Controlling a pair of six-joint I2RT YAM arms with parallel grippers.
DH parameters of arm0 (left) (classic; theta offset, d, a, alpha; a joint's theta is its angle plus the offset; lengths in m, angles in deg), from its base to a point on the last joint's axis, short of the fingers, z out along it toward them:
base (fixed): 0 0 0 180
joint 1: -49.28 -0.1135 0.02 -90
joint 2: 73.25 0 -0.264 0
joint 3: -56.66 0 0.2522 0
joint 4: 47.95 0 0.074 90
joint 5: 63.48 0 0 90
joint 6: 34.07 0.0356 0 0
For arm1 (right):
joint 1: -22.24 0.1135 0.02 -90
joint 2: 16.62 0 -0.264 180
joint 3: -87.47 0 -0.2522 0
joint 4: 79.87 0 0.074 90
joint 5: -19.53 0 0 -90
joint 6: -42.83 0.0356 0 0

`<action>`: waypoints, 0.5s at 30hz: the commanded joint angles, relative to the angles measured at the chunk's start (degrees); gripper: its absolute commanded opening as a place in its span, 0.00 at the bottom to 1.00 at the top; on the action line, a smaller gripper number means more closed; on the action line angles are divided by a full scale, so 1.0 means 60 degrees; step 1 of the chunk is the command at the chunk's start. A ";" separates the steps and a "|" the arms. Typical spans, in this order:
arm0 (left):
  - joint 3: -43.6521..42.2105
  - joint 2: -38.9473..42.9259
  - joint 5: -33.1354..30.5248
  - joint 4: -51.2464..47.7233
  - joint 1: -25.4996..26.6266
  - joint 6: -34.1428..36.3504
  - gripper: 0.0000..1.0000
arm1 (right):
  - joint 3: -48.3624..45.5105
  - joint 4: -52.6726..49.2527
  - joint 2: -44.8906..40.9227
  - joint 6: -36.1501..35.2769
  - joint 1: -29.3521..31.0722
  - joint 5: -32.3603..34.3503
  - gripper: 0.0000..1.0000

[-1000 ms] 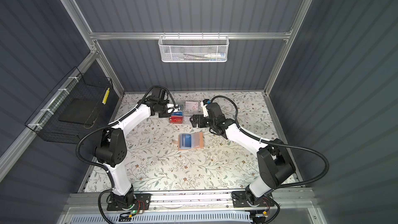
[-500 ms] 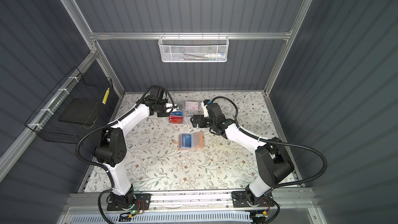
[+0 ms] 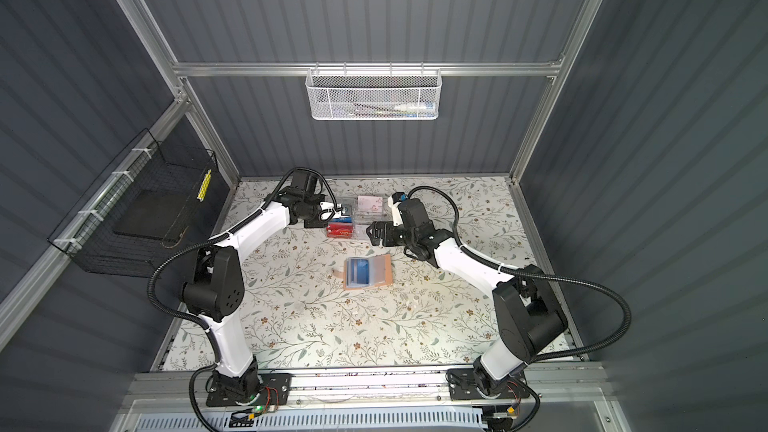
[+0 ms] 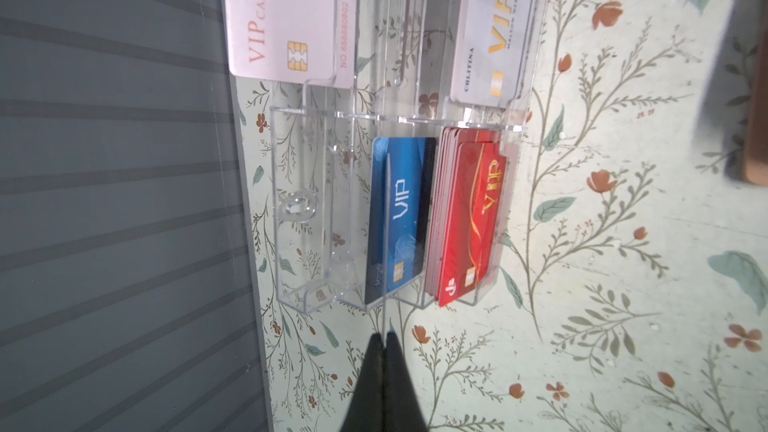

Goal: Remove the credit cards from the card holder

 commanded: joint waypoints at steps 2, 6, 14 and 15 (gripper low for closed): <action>-0.0100 -0.0063 0.0119 -0.0466 0.0070 0.1426 0.00 | -0.0131 0.0082 0.0069 0.0080 -0.0027 -0.0032 0.99; 0.0013 -0.0208 0.0055 -0.0458 0.0158 0.1430 0.00 | -0.0116 0.0072 0.0071 0.0092 -0.0020 -0.0063 0.99; 0.0001 -0.0478 -0.0036 -0.0432 0.0191 0.1359 0.00 | -0.0102 0.0082 0.0085 0.0107 -0.0018 -0.0083 0.99; -0.0001 -0.0494 -0.0058 -0.0420 0.0191 0.1369 0.00 | -0.0102 0.0086 0.0089 0.0109 -0.0019 -0.0089 0.99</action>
